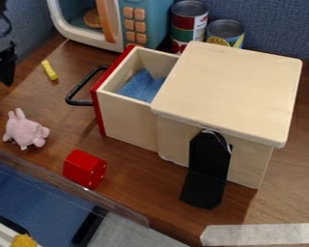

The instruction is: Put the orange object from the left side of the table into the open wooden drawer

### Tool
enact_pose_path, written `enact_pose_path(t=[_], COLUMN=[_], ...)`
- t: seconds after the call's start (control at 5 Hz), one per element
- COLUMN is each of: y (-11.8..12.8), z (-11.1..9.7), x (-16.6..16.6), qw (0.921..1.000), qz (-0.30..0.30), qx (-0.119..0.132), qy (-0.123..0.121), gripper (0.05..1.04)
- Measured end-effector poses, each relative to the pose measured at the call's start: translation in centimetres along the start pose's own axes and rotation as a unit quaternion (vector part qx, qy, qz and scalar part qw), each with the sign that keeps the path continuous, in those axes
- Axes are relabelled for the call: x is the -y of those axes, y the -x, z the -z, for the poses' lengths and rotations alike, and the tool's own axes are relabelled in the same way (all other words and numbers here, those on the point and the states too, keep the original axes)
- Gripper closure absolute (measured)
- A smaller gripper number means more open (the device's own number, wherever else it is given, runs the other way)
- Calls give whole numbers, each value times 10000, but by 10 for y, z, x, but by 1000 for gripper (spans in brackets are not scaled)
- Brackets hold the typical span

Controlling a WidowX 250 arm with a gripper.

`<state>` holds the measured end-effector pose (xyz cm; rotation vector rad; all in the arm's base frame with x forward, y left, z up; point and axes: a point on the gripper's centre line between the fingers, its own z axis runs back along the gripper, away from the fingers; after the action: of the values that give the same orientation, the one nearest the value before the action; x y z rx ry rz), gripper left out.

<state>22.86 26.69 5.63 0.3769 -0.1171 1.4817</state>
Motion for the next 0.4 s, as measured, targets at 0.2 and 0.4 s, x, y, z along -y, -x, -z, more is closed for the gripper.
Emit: enact_pose_path(t=[0.2, 0.4], y=[9, 2], z=[10, 14], x=[-4, -5], qw=[9999, 9990], qz=[-62, -243], qx=[112, 375], qy=[-66, 19], gripper=[84, 84])
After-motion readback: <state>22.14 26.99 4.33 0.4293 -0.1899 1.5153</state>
